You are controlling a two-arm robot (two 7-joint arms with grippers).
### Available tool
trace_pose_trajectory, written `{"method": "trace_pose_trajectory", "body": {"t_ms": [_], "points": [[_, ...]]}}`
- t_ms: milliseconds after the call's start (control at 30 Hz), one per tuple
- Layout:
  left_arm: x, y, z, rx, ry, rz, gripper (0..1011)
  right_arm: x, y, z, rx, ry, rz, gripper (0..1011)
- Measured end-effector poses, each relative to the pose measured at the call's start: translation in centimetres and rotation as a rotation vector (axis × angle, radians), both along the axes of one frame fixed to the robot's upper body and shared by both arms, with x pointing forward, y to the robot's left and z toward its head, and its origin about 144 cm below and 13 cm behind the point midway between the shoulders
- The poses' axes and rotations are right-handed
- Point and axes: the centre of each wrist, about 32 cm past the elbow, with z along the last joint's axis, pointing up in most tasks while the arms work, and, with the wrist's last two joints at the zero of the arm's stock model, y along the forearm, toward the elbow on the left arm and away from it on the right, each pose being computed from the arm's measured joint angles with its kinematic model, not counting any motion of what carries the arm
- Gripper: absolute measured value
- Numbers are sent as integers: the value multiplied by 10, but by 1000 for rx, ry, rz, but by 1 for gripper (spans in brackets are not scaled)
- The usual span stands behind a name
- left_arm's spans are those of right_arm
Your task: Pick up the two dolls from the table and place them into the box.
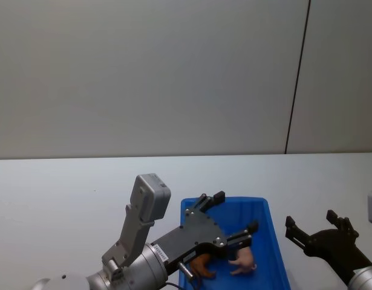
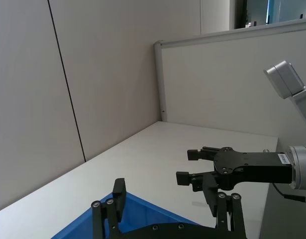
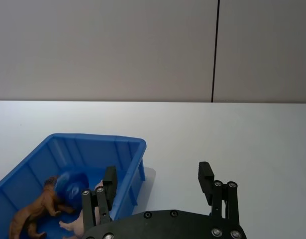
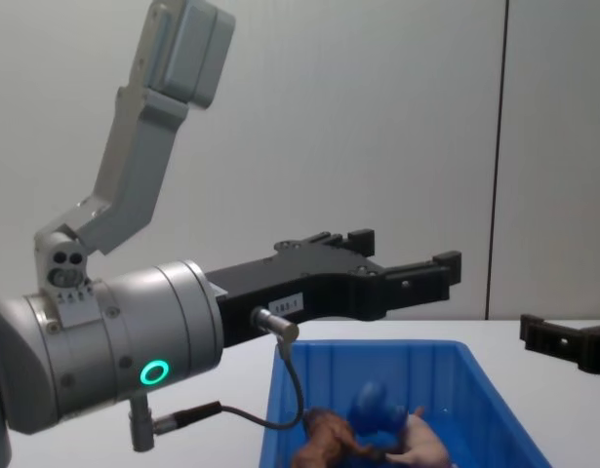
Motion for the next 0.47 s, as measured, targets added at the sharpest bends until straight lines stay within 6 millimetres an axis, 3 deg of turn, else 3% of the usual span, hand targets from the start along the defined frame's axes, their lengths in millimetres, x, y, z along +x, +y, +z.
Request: {"method": "trace_pose_trajectory", "body": {"t_ms": [100, 467], "points": [[0, 0, 0, 0, 0, 0, 1001, 0, 0, 0, 0, 0, 0, 1001], [0, 0, 0, 0, 0, -1, 1001, 0, 0, 0, 0, 0, 0, 1001]]}}
